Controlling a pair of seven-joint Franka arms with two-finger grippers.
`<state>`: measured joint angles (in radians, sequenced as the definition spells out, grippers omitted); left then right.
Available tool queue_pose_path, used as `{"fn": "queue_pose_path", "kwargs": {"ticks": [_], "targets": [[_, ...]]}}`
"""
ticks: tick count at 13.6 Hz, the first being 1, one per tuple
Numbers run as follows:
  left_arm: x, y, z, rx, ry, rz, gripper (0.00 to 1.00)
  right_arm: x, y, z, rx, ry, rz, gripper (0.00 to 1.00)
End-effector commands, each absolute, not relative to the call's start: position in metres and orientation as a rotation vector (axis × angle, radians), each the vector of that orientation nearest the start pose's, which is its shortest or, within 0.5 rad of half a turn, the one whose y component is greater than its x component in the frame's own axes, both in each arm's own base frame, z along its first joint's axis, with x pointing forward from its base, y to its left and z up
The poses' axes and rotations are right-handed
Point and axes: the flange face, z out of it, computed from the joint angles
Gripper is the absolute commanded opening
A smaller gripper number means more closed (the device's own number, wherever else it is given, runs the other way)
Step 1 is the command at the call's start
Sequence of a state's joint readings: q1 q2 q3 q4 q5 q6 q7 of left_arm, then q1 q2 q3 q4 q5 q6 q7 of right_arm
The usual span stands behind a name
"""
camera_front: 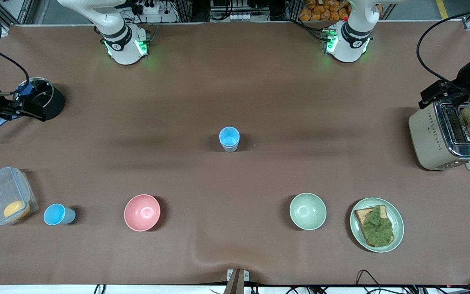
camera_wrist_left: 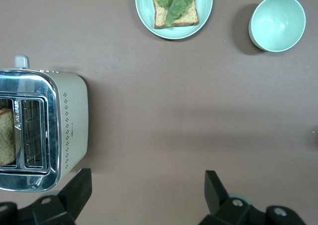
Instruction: Stack blue cups with both arms
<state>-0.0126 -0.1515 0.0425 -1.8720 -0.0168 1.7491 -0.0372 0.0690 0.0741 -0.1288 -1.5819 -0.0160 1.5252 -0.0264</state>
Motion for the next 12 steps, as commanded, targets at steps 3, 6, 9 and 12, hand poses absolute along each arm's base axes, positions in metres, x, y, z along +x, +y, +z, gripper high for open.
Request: {"fn": "queue_pose_path", "kwargs": {"ticks": [3, 6, 9, 12], "targets": [[0.534, 0.007, 0.581, -3.149, -0.103, -0.012, 1.00, 0.561, -0.037, 0.579, -3.165, 0.043, 0.204, 1.00], [0.558, 0.011, 0.582, -3.146, -0.115, -0.022, 1.00, 0.561, -0.037, 0.580, -3.165, 0.043, 0.201, 1.00], [0.563, 0.012, 0.591, -3.134, -0.115, 0.012, 1.00, 0.561, -0.036, 0.580, -3.166, 0.043, 0.201, 1.00], [0.559, 0.015, 0.617, -3.135, -0.120, -0.031, 1.00, 0.561, -0.037, 0.580, -3.166, 0.046, 0.201, 1.00]]}}
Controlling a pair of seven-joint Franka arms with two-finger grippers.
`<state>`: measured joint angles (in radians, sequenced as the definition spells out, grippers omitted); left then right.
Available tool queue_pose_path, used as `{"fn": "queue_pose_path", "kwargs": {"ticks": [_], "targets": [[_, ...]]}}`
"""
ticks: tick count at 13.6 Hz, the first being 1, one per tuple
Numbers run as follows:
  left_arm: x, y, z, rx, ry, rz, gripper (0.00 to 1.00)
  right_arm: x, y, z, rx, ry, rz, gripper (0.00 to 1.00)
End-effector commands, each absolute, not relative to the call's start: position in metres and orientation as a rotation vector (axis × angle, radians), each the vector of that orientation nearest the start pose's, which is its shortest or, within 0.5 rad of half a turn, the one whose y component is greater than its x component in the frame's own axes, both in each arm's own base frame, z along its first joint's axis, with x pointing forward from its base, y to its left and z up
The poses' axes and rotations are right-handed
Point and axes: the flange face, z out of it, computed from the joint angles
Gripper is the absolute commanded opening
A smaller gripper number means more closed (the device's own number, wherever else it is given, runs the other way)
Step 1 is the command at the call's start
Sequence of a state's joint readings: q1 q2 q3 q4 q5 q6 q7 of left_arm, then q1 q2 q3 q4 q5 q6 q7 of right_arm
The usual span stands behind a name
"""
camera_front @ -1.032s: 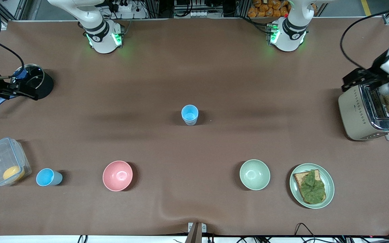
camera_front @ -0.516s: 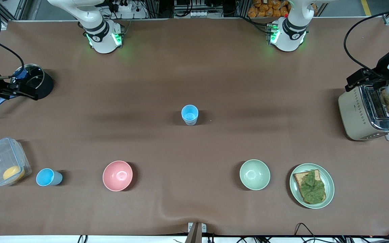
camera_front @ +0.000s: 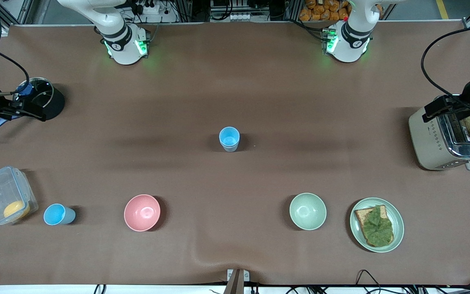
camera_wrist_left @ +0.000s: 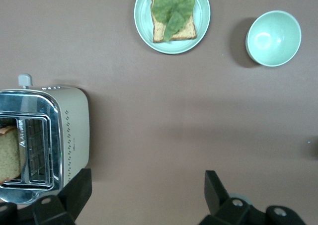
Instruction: Stack blue cups with both arms
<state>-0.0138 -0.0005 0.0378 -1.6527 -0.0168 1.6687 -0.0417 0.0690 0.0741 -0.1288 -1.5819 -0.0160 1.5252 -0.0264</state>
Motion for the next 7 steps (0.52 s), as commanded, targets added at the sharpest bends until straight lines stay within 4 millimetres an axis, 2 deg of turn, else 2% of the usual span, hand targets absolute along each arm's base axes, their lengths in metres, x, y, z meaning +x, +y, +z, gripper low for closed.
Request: {"fn": "queue_pose_path", "kwargs": {"ticks": [1, 7], "targets": [[0.5602, 0.0159, 0.6211, -3.134, -0.125, -0.043, 1.00, 0.5610, -0.0372, 0.5793, -3.165, 0.046, 0.204, 1.00], [0.5564, 0.0177, 0.6178, -3.133, -0.127, 0.007, 1.00, 0.5608, -0.0371, 0.5792, -3.165, 0.046, 0.206, 1.00]]}}
